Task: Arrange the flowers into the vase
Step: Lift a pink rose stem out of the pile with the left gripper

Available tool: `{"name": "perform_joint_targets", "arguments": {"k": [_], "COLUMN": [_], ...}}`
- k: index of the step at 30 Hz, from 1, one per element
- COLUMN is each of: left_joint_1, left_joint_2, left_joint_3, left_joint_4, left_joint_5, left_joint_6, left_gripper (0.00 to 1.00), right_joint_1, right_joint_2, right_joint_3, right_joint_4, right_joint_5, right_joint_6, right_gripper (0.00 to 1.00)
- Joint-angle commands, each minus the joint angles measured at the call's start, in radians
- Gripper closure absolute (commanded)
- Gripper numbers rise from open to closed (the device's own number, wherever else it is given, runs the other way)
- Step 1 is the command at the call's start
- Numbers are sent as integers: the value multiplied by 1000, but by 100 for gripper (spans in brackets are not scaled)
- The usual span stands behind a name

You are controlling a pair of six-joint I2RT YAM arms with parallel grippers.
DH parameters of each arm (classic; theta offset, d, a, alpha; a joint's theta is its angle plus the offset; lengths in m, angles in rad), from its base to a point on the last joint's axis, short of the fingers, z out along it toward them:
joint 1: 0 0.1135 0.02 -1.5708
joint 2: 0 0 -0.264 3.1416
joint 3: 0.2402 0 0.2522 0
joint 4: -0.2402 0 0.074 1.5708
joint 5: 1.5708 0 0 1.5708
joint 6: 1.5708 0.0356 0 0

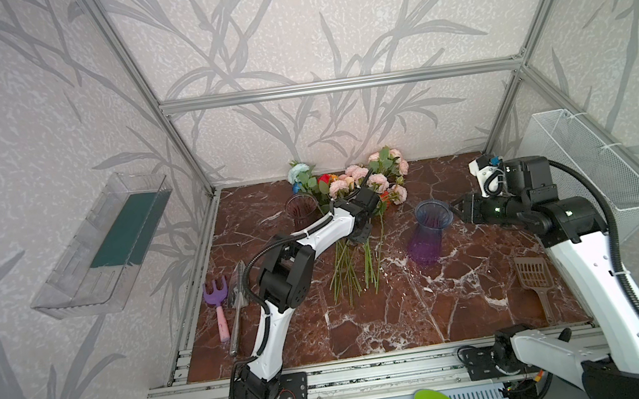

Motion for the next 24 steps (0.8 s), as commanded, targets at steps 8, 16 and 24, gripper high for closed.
{"name": "perform_joint_targets", "arguments": {"k": [8,16,24], "left_joint_1": [15,48,47], "left_joint_2": [11,1,-127], "left_joint_3": [19,21,49], "left_joint_4": [-29,-33,-57], "left_joint_5": [37,89,132], "left_joint_6": [-7,-18,-43], "left_gripper": [69,89,96], "right_joint_1": [10,11,11], "right_joint_2": [-32,-43,-46], "right_joint_3": [-14,-15,-16], "right_joint_4": [16,16,26], "right_joint_5": [0,10,5], "right_joint_6": [0,-1,3], "right_gripper": [67,67,67]}}
